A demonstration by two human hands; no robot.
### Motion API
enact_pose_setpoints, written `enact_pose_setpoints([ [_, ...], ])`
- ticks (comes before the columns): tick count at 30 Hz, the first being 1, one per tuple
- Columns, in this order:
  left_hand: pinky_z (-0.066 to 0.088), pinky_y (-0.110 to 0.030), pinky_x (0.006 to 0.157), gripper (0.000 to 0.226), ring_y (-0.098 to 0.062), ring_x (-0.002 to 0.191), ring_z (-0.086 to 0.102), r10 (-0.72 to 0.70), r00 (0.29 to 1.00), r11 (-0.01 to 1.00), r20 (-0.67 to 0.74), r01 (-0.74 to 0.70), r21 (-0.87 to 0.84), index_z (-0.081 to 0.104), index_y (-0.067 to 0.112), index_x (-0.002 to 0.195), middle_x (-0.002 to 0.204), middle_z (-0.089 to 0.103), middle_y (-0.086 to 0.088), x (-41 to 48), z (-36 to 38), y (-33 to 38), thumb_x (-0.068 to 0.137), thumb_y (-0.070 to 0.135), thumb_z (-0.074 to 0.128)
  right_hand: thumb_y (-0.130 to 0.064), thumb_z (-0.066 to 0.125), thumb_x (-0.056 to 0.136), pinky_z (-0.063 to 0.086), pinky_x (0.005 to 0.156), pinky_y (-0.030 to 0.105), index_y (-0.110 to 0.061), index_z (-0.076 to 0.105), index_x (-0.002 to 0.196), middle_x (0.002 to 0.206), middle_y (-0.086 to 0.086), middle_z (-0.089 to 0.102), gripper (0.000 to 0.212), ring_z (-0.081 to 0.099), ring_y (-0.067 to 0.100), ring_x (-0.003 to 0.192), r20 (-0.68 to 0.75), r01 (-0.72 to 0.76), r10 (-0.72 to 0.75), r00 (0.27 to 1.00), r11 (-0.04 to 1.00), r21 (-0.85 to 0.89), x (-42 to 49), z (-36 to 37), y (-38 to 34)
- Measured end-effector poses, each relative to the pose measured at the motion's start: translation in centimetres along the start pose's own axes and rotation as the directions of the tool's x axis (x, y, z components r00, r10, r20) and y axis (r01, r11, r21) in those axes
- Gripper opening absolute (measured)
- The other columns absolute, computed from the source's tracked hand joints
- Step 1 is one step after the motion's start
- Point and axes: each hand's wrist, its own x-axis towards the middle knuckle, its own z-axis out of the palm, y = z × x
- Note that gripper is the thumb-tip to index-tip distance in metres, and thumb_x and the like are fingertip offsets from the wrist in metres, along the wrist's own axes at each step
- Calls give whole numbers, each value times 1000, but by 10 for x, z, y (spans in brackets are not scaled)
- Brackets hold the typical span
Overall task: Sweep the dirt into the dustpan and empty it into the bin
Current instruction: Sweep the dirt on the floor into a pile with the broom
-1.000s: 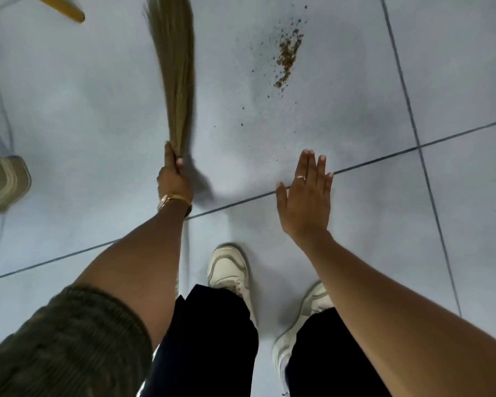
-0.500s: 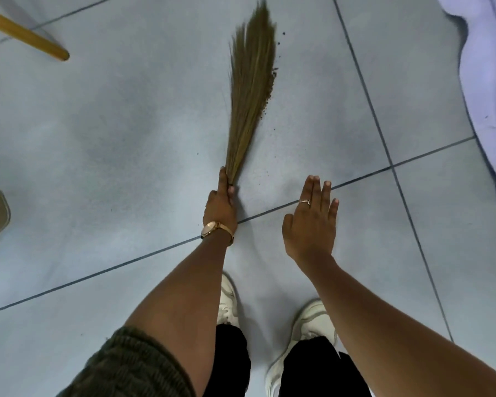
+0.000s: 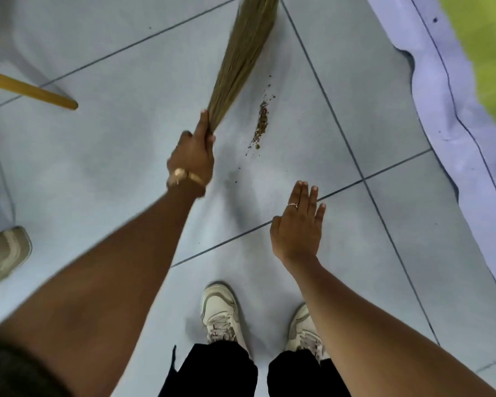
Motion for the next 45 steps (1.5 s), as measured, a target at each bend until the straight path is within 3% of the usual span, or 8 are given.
enact_pose_setpoints([
  [3,46,-47,91,45,-43,111,56,25,995,989,92,-38,144,36,33,145,126,55,-21,50,-17,21,100,37,36,-25,42,95,4,123,48,-4,-3,152,163,11,0,76,-6,27,151,-33,20,-19,999,1000,14,13,-10,-10],
  [8,45,-44,94,37,-40,115,56,16,982,969,186,-61,240,54,21,131,126,58,-19,69,-20,49,96,26,44,-27,43,95,5,123,48,-5,-2,153,163,10,1,76,-6,27,151,-65,23,-23,998,1000,-6,22,-22,-15],
  [23,42,-40,95,38,-37,116,56,-115,936,963,333,23,270,47,25,136,128,57,-17,-136,-76,34,100,30,38,-26,38,96,5,123,47,-5,-2,153,163,9,1,72,-6,26,151,26,43,-41,999,997,-63,-108,-94,13],
  [28,46,-40,84,37,-37,104,62,-76,958,950,278,-14,310,41,25,138,117,60,-15,-190,-113,47,101,29,35,-27,39,96,4,123,47,-5,-1,153,163,10,2,72,-5,27,151,-6,75,-76,997,997,-30,-159,-125,16],
  [33,47,-44,84,47,-38,103,61,-9,958,975,287,-55,215,23,33,149,120,55,-14,-263,-145,75,103,34,29,-27,40,96,6,123,47,-6,1,152,163,10,5,71,-2,28,151,-15,25,-24,1000,1000,15,-223,-145,36],
  [38,50,-45,84,50,-36,102,61,158,887,959,433,-243,149,16,34,152,119,55,-15,-362,-120,91,103,33,27,-23,47,93,8,122,48,-4,11,152,161,10,14,72,4,29,150,-4,-189,191,982,974,125,-311,-125,90],
  [42,49,-47,85,53,-38,105,57,224,766,934,602,-345,92,11,32,153,123,51,-18,-451,-74,99,103,29,28,-24,39,95,3,123,46,-5,5,153,163,8,7,69,-3,27,151,113,-355,340,934,919,170,-389,-95,145],
  [45,44,-47,93,53,-38,116,53,211,656,882,724,-448,149,13,24,153,135,45,-18,-510,-37,111,103,31,29,-25,42,94,8,123,46,-5,14,152,161,8,17,67,5,27,150,188,-519,487,853,830,203,-440,-59,190],
])
